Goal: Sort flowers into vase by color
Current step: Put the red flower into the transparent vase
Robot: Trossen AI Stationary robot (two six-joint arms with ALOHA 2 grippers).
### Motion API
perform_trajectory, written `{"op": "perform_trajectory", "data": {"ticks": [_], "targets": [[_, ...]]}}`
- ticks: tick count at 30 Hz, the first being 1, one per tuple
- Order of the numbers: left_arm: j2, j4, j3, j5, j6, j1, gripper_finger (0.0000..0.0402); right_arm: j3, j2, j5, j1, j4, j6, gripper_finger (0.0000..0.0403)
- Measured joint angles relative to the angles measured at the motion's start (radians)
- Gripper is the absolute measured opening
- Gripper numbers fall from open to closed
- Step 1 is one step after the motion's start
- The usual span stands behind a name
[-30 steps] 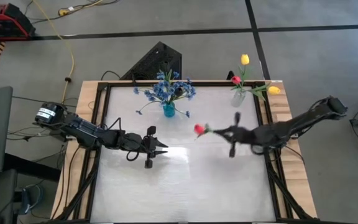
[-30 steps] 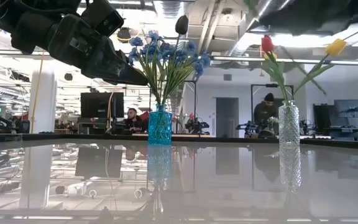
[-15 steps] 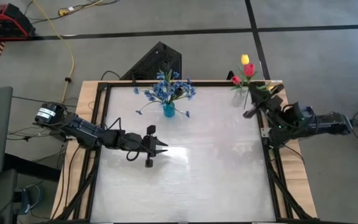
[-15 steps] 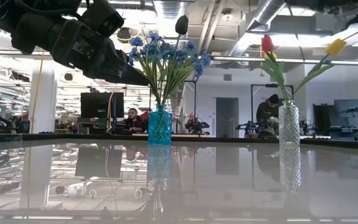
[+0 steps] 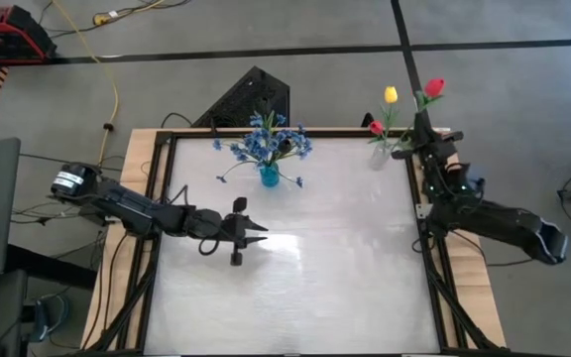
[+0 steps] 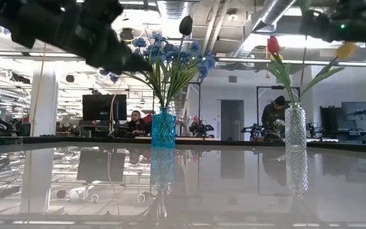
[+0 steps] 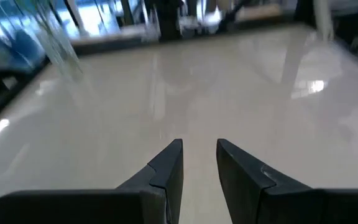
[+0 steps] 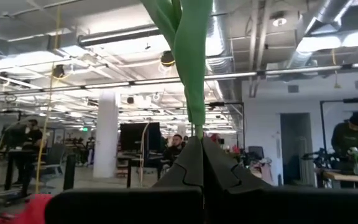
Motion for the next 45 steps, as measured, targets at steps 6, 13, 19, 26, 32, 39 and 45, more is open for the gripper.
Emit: {"op": "perform_trajectory", "data": {"ticks": [6,13,19,26,32,39,45], "targets": [[-0.179,0.065,-0.108,-0.001,0.018,0.000,0.0087,-0.015,0.053,-0.063,-0.110,0.005,0.088,0.0016],[-0.324,0.339,-0.309,-0.074,0.028,0.000,0.0087,-0.014,0.165,-0.072,-0.152,0.084,0.090,0.0016],[-0.364,0.433,-0.377,-0.078,0.030,0.001,0.0087,-0.014,0.274,-0.072,-0.173,0.201,0.089,0.0016],[-0.361,0.432,-0.380,-0.078,0.032,0.001,0.0087,-0.014,0.397,-0.073,-0.195,0.271,0.089,0.0016],[-0.361,0.433,-0.380,-0.076,0.034,0.001,0.0087,-0.012,0.462,-0.073,-0.194,0.320,0.044,0.0016],[-0.361,0.433,-0.380,-0.076,0.035,0.001,0.0087,-0.013,0.483,-0.073,-0.194,0.315,0.005,0.0016],[-0.361,0.432,-0.380,-0.076,0.035,0.001,0.0087,-0.013,0.480,-0.073,-0.194,0.314,0.003,0.0017]]}}
